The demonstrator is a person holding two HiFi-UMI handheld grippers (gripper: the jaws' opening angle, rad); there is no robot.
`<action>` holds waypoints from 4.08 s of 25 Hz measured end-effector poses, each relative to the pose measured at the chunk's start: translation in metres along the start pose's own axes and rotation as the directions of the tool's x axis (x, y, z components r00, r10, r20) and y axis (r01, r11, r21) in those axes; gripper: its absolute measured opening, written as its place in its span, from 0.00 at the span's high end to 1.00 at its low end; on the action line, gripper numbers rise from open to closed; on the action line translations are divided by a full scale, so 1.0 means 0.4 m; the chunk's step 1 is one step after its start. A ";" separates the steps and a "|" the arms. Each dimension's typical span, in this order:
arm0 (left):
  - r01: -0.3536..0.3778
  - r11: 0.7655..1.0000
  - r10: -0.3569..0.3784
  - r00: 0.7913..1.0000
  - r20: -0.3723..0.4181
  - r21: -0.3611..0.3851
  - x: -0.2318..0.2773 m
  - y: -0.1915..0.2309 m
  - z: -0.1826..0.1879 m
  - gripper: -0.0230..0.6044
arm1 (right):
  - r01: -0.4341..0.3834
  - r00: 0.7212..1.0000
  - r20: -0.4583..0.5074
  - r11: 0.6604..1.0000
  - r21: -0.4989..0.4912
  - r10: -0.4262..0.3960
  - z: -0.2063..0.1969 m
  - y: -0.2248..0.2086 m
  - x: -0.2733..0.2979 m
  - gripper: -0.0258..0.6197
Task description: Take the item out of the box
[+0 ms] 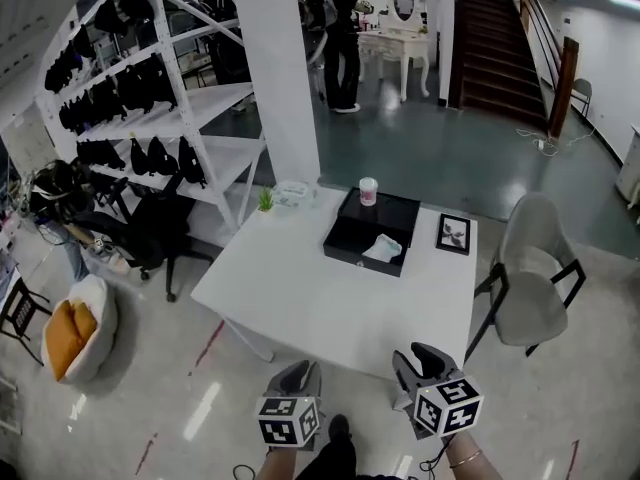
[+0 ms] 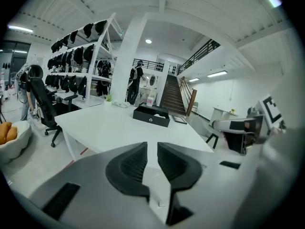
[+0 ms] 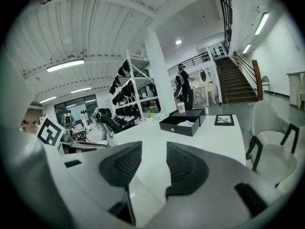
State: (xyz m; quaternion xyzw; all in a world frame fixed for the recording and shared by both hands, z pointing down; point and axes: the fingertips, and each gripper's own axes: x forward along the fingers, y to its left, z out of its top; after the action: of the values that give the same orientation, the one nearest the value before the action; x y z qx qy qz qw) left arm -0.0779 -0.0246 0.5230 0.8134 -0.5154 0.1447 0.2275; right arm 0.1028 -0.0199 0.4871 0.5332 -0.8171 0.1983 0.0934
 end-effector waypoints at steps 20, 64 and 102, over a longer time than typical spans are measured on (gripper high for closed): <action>0.104 0.995 -0.104 0.994 -0.014 -0.002 0.314 0.195 0.210 0.86 | 0.127 0.992 -0.014 0.991 -0.035 -0.127 0.172 -0.108 0.325 0.72; -0.026 0.998 0.023 0.998 -0.053 -0.058 0.554 0.238 0.291 0.86 | -0.057 0.962 -0.272 0.967 -0.247 -0.013 0.207 -0.397 0.746 0.65; -0.047 0.993 0.038 0.995 -0.092 -0.105 0.567 0.301 0.249 0.86 | -0.113 0.770 -0.611 0.903 -0.414 -0.184 0.102 -0.430 0.876 0.57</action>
State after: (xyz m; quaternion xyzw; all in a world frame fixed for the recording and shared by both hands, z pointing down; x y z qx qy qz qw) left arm -0.0900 -0.2957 0.5710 0.7815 -0.5289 0.1582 0.2906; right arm 0.1166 -0.3901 0.6165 0.4160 -0.7488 0.1812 0.4831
